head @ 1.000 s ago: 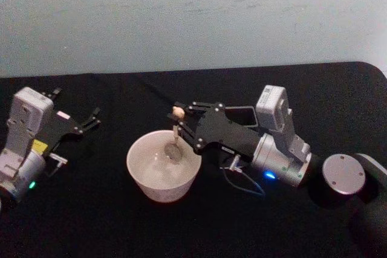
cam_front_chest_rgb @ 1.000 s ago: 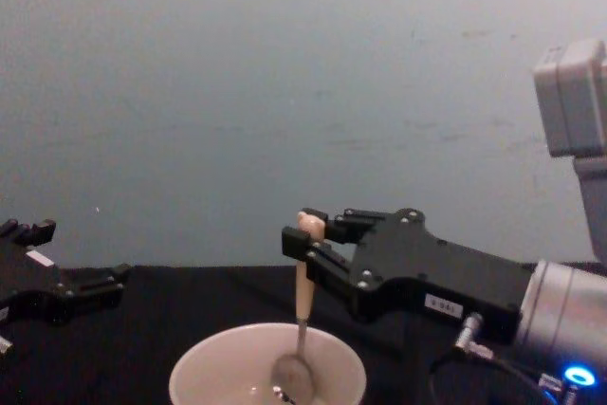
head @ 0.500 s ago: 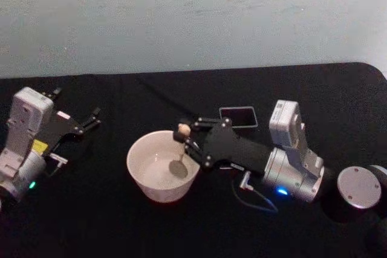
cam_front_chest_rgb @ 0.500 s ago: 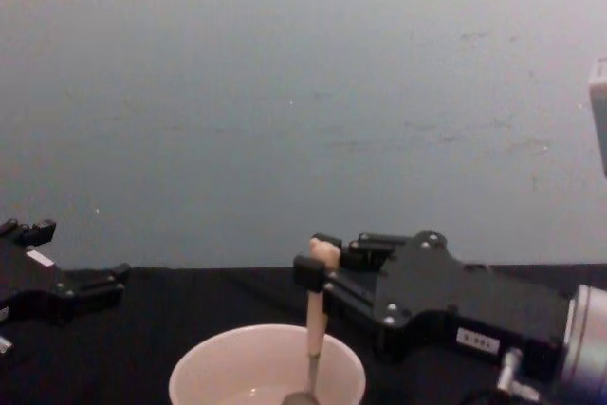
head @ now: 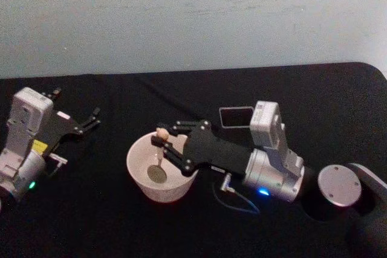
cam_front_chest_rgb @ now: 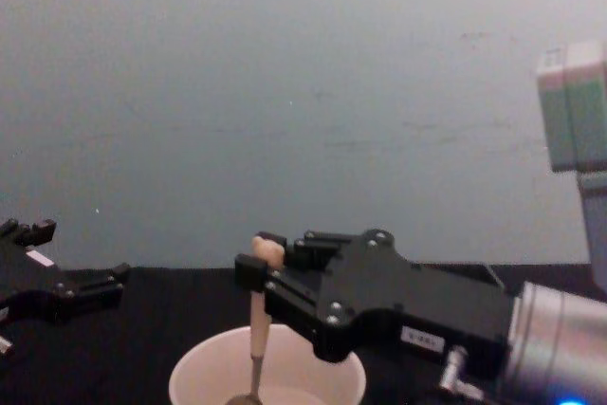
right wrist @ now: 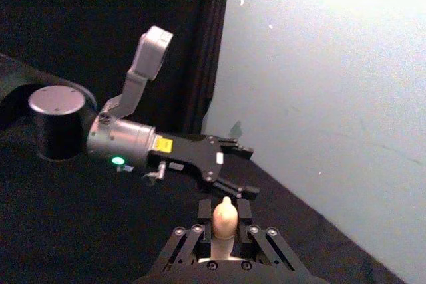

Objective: Pick up the stirring spoon with one hand, stir inside the cup, then place it back in its original position.

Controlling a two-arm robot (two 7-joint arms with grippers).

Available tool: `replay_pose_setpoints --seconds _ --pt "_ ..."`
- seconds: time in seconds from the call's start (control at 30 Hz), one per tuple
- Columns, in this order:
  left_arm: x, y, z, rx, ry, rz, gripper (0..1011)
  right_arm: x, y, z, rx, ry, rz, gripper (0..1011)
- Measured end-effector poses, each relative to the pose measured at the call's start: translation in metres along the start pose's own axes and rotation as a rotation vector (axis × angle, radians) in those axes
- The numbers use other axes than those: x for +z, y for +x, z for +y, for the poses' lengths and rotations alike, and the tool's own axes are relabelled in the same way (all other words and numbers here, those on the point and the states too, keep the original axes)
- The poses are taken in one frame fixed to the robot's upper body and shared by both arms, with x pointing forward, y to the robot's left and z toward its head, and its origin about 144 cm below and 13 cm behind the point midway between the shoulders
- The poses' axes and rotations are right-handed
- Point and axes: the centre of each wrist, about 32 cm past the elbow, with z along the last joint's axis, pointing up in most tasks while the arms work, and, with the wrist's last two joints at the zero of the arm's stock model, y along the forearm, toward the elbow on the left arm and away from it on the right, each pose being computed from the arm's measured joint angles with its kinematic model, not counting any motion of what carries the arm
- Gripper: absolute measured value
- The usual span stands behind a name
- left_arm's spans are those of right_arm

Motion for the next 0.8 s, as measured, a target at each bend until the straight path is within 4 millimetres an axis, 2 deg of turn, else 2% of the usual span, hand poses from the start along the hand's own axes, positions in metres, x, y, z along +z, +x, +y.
replay_pose_setpoints --seconds 0.23,0.8 --pt "0.0 0.0 0.0 0.0 0.0 0.0 1001 -0.004 0.011 0.01 -0.046 -0.005 -0.018 214" --pt "0.0 0.0 0.0 0.0 0.0 0.0 1001 -0.004 0.021 0.005 -0.099 -0.016 -0.032 214"
